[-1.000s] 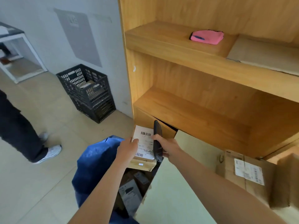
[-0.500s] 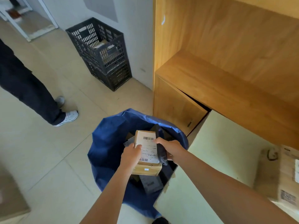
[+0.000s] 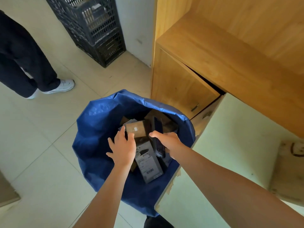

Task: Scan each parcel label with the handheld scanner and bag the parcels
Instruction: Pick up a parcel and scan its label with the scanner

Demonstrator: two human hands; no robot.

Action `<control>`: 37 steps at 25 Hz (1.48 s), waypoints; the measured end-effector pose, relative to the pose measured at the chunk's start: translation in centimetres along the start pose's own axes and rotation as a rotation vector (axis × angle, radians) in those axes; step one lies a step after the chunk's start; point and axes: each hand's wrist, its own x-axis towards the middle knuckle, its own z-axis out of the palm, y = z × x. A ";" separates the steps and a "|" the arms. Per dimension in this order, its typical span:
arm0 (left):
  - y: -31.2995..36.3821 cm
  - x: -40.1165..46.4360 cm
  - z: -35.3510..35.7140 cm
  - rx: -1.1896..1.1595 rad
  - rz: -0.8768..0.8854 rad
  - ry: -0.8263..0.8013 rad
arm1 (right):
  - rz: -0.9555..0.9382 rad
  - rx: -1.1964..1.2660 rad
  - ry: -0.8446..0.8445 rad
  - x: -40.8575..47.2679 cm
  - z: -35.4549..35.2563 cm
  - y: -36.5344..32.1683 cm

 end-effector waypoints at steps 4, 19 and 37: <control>2.3 -1.3 0.1 -0.086 0.073 -0.021 | -0.033 -0.074 -0.024 -1.7 -0.6 -0.5; 22.5 -20.8 0.0 -0.248 0.636 -0.278 | -0.384 0.054 0.198 -18.2 -20.5 -3.4; 26.9 -41.4 14.0 -0.018 0.891 -0.557 | -0.301 -0.548 0.682 -31.8 -43.8 11.7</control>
